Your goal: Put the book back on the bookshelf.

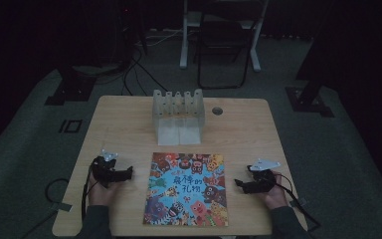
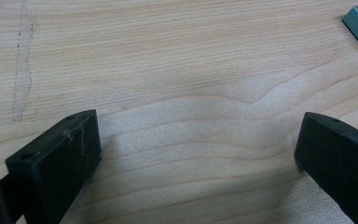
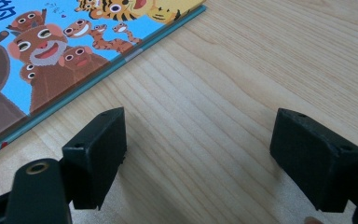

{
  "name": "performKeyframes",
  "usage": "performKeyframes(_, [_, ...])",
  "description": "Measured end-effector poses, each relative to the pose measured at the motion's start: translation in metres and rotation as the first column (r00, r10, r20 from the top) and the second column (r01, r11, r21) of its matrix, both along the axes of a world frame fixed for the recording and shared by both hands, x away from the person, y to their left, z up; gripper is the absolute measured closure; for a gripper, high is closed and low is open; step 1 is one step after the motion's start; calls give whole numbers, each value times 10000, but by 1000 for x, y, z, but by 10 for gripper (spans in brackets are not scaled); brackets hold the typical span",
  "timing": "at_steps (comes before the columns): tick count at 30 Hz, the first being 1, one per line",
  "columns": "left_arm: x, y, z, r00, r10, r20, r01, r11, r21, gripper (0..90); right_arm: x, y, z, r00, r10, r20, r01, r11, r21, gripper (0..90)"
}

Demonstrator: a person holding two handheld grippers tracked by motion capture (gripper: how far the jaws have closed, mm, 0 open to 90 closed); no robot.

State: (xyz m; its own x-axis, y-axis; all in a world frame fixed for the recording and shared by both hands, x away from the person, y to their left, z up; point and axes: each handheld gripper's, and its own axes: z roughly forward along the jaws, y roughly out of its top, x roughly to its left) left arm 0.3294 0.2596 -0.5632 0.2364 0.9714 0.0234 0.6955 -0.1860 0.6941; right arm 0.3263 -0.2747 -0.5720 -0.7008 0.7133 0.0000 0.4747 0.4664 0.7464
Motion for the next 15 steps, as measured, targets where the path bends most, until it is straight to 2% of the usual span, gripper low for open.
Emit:
performKeyframes(10, [0,0,0,10000,-3,2,3,10000,0,4,1,0,0,10000,85,-5,-85,10000,12,179])
performKeyframes(15, [0,0,0,10000,-24,8,24,10000,-10,4,2,1,0,10000,-50,-21,50,10000,-12,187])
